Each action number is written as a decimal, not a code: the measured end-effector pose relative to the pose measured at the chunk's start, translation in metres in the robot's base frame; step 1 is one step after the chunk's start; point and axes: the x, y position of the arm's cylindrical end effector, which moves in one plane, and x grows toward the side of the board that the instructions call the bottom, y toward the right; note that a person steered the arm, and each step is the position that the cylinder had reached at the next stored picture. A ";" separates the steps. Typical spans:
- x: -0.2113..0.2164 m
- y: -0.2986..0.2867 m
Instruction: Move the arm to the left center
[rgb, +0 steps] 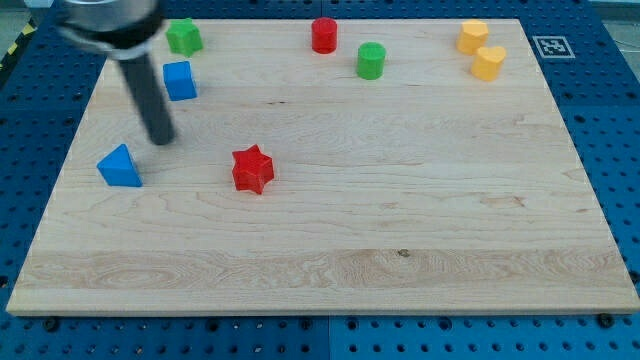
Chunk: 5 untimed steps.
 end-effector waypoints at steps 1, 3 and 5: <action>-0.023 -0.059; -0.045 -0.079; -0.058 -0.079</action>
